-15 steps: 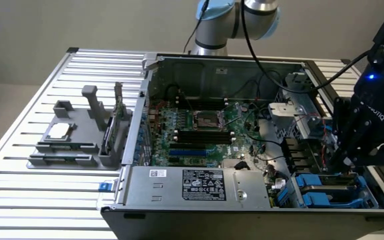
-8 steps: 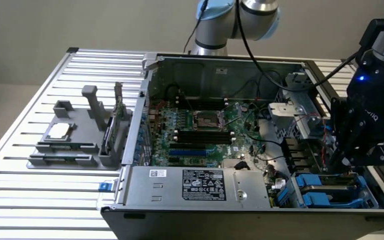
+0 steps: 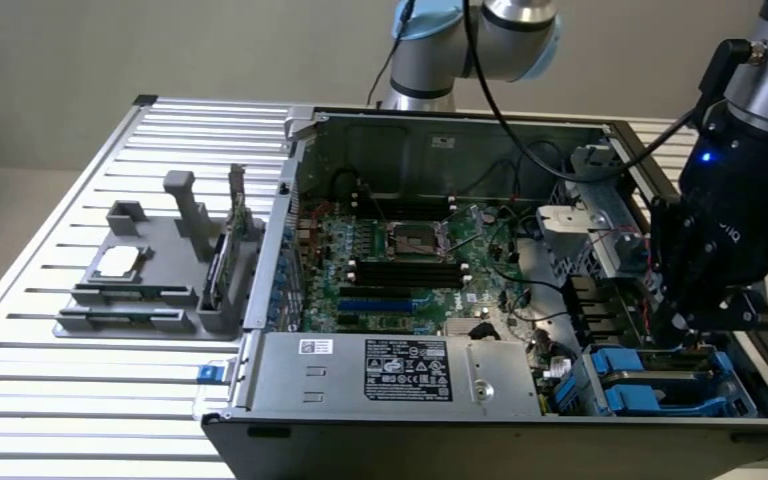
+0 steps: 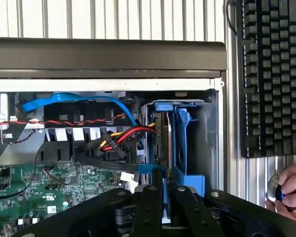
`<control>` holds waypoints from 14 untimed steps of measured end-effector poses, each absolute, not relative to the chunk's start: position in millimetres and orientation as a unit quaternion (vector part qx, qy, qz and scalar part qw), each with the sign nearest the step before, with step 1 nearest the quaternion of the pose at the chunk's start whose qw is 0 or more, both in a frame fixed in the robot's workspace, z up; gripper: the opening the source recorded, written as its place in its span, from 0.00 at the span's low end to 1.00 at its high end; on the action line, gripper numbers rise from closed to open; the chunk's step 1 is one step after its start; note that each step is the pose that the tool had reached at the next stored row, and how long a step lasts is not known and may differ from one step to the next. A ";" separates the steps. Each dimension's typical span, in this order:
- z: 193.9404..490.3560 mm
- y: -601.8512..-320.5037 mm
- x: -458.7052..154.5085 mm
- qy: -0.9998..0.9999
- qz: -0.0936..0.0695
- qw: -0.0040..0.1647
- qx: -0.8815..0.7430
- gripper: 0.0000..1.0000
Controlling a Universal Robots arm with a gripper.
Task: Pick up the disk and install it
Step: 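Insert the second disk wire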
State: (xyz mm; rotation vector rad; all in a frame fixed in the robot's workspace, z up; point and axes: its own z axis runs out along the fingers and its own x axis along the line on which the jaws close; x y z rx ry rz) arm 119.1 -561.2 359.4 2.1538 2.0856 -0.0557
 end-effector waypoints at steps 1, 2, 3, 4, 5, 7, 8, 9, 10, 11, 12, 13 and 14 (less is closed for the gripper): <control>359.4 -561.1 118.6 0.694 -0.018 0.072 0.716 0.13; 359.3 -561.0 118.2 0.694 -0.017 0.073 0.716 0.11; 359.4 -560.9 117.8 0.694 -0.016 0.074 0.716 0.11; 359.3 -560.7 117.3 0.694 -0.015 0.075 0.716 0.11; 359.3 -560.5 117.0 0.694 -0.014 0.076 0.716 0.11; 359.2 -559.6 116.6 0.694 -0.011 0.078 0.716 0.11; 359.2 -559.0 116.6 0.694 -0.011 0.079 0.716 0.11; 359.1 -558.5 116.6 0.694 -0.010 0.079 0.716 0.11; 359.2 -558.0 116.6 0.694 -0.010 0.080 0.716 0.11; 359.2 -557.7 116.6 0.694 -0.009 0.080 0.716 0.11; 359.0 -557.3 116.3 0.694 -0.009 0.080 0.716 0.11; 359.3 -556.9 116.3 0.694 -0.009 0.081 0.716 0.12; 359.1 -556.5 116.2 0.694 -0.009 0.080 0.716 0.12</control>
